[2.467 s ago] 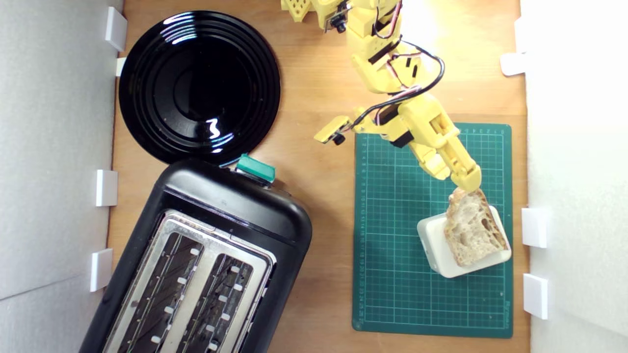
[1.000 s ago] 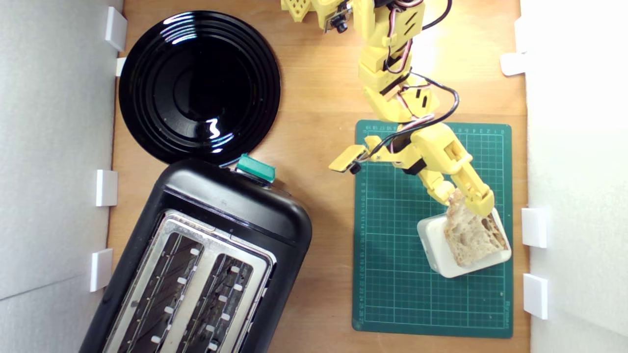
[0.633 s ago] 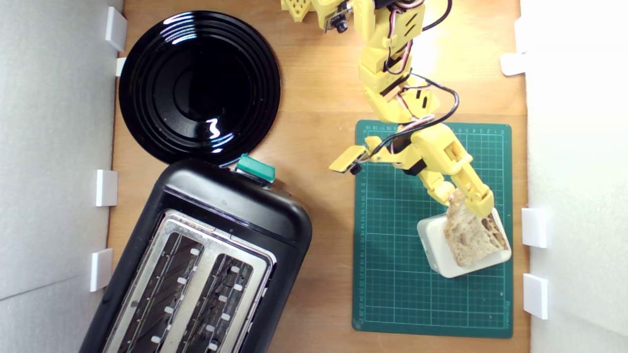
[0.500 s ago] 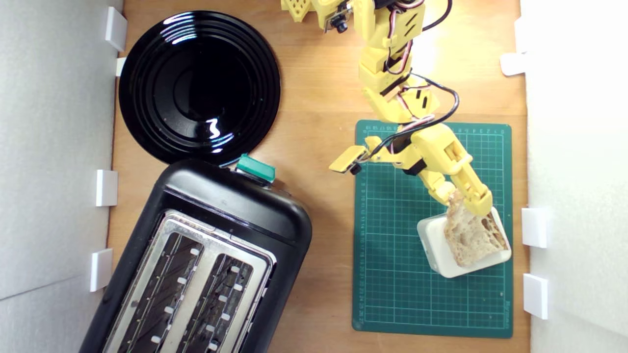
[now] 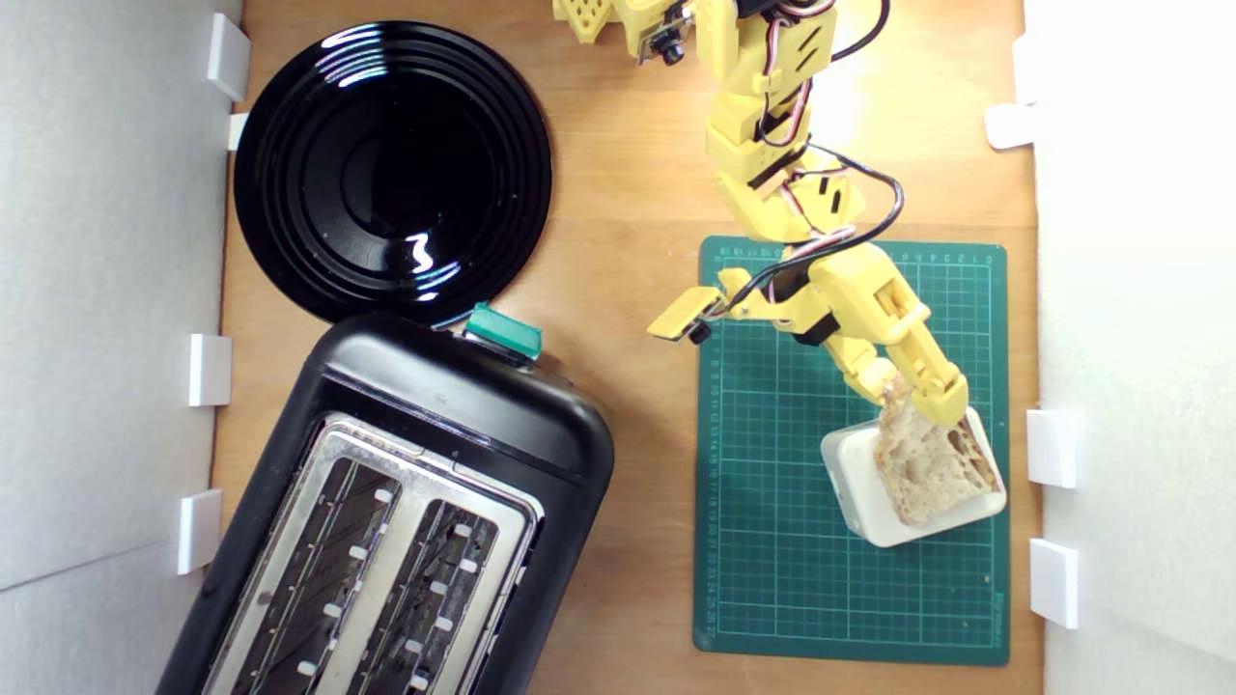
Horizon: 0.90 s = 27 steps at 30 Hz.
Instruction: Pick bread and place in toaster
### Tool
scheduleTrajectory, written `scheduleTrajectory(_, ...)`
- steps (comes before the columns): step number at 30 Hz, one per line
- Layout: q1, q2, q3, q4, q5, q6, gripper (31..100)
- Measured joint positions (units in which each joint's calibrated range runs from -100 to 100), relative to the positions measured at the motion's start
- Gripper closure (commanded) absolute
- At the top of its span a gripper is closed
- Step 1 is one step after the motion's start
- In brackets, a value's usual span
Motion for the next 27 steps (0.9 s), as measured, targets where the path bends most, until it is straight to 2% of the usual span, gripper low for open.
scheduleTrajectory(2, 0.0, 0.0, 0.0, 0.0, 0.0, 0.0, 61.4)
scheduleTrajectory(13, -0.1, -0.3, -0.9, 0.0, -0.7, -0.1, 74.2)
scheduleTrajectory(27, 0.0, -3.9, -0.7, 0.0, -0.8, -0.1, 75.1)
